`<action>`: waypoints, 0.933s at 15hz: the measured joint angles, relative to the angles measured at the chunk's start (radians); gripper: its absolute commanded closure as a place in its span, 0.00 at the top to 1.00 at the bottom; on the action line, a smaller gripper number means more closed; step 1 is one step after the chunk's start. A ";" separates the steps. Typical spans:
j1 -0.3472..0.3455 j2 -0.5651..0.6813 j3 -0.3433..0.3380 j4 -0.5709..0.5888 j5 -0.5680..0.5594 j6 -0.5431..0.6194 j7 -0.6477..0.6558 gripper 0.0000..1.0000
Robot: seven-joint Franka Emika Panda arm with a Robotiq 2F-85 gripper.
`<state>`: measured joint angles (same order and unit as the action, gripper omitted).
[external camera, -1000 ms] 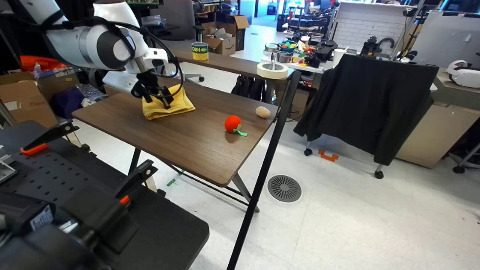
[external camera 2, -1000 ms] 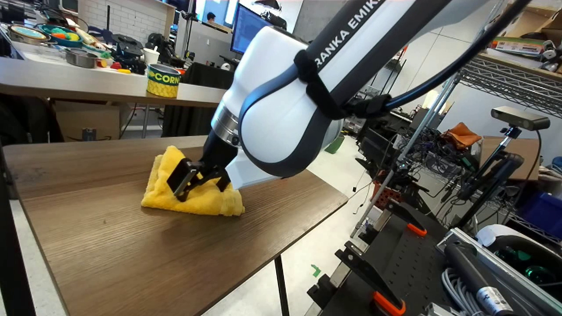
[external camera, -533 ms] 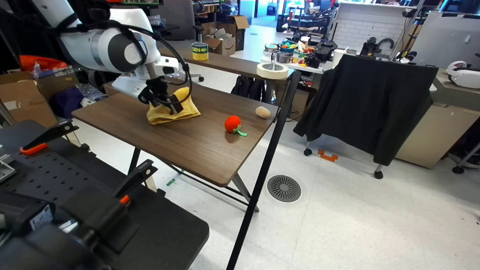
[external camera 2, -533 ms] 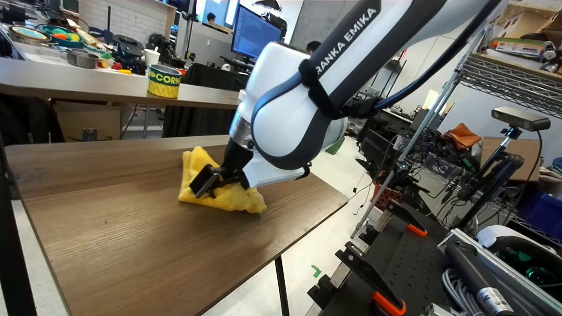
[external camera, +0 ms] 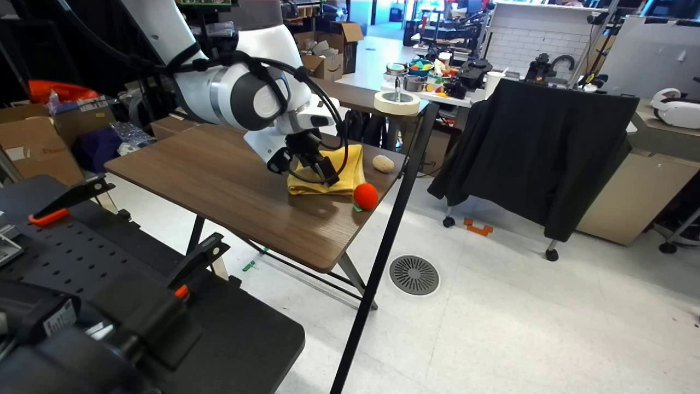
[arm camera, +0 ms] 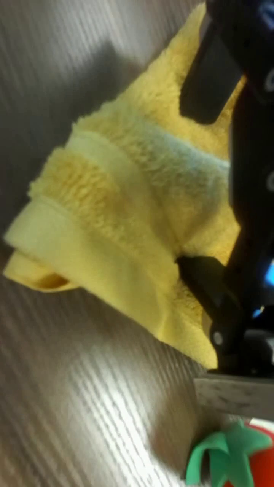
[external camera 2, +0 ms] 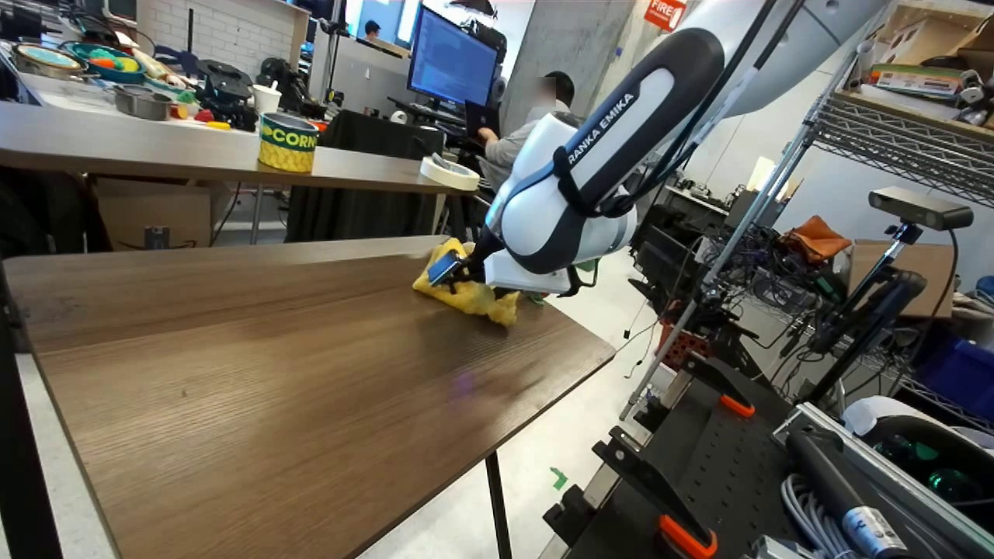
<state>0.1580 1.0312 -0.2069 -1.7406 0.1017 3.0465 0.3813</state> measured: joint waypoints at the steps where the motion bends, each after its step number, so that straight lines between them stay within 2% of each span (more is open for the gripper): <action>1: 0.015 0.014 -0.004 0.011 0.011 0.038 0.023 1.00; 3: 0.071 0.040 -0.007 0.027 0.028 0.091 0.049 1.00; 6: 0.194 0.069 -0.008 0.052 0.045 0.133 0.056 1.00; 10: 0.341 0.098 0.000 0.108 0.047 0.135 0.052 1.00; 12: 0.364 0.104 0.041 0.135 0.046 0.132 0.030 1.00; 14: 0.357 0.100 0.086 0.145 0.040 0.114 -0.020 1.00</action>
<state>0.5148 1.1309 -0.1205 -1.5957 0.1417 3.1602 0.3611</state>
